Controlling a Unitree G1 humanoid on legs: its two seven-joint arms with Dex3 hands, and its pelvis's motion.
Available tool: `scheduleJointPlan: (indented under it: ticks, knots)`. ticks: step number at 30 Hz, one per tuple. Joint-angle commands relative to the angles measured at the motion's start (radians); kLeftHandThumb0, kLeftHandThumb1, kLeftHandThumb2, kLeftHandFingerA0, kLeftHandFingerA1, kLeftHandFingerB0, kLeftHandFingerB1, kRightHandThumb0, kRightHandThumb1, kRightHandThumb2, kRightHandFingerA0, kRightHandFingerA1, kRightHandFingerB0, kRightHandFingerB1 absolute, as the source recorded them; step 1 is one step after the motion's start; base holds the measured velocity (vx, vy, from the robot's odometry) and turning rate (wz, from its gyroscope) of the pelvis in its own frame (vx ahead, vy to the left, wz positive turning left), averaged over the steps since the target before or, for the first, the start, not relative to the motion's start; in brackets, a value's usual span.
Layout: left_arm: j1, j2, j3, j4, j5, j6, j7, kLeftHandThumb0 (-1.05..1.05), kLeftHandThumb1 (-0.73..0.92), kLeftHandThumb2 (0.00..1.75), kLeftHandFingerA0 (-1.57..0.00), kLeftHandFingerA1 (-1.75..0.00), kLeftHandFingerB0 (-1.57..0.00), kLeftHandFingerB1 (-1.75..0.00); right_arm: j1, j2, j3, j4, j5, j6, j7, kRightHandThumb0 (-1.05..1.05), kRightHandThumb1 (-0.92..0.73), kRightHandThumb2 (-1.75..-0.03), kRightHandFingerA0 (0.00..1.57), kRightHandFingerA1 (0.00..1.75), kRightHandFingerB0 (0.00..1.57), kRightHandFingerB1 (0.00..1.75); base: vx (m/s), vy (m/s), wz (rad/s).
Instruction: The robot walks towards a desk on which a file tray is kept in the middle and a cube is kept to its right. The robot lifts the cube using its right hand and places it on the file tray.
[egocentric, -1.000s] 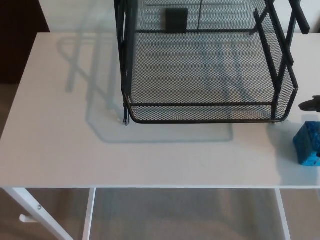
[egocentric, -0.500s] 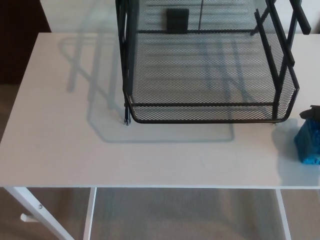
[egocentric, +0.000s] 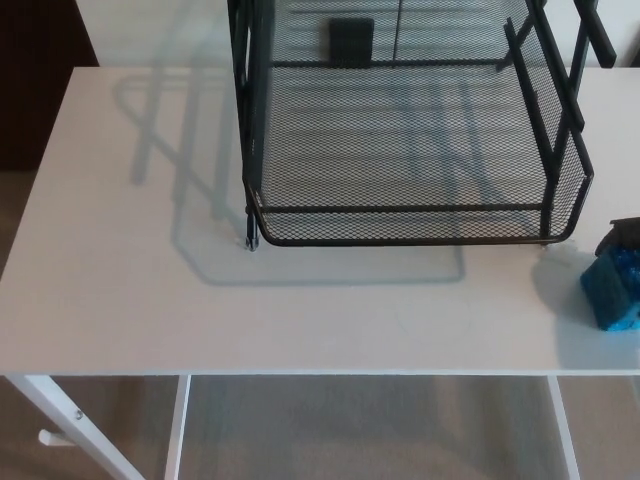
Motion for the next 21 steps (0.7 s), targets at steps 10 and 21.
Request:
scheduleJointPlan:
  ticks: [10, 21]
  knots:
    - [0.009, 0.037, -0.009, -0.015, 0.014, -0.027, 0.006, -0.64, 0.71, 1.00, -0.26, -0.55, -0.10, -0.44, 0.026, -0.095, -0.186, 0.065, 0.024, -0.272, -0.234, -0.14, -0.76, -0.75, 0.90, 1.39, 0.91, 0.75, 0.00, 0.000, 0.00]
    - [0.008, 0.062, -0.025, -0.015, 0.023, -0.022, 0.004, -0.66, 0.73, 1.02, -0.28, -0.56, -0.14, -0.45, -0.270, -0.125, -0.423, -0.015, 0.144, -0.151, -0.099, -0.16, -0.69, -0.79, 0.89, 1.48, 0.93, 0.77, 0.00, 0.000, 0.00]
